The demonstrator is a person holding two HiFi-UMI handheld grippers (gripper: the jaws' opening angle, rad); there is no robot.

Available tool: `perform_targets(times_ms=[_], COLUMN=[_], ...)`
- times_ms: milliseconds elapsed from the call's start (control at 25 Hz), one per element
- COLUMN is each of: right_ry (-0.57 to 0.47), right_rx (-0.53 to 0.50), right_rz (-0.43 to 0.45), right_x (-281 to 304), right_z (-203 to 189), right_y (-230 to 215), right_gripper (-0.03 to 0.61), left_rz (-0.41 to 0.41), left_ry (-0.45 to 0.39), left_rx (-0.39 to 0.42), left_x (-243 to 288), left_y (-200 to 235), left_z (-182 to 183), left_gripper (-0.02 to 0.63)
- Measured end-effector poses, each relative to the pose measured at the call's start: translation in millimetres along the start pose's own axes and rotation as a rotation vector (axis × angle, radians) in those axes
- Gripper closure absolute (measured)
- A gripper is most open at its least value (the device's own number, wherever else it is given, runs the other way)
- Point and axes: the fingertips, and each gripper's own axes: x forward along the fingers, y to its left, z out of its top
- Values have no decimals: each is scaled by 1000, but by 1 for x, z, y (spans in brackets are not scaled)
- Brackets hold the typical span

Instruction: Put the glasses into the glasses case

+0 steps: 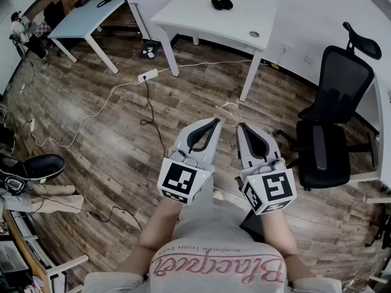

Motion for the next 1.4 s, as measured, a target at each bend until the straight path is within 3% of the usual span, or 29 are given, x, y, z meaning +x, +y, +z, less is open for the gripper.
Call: perform_targets(times_ms=[360,760,1400], right_ry=[-7,-7,9], right_rx=[-60,-72,-54], right_rz=[5,6,-23], right_x=[22,85,211], right_z=[4,21,42], right_y=[-7,-32,-81], right_gripper=[566,566,566], left_rz=[15,30,-11], left_ry=[-9,-41,-49], left_rx=[-4,-16,-47], left_x=[15,63,159], left_y=[19,77,183], left_z=[1,14,21], left_gripper=[609,609,609])
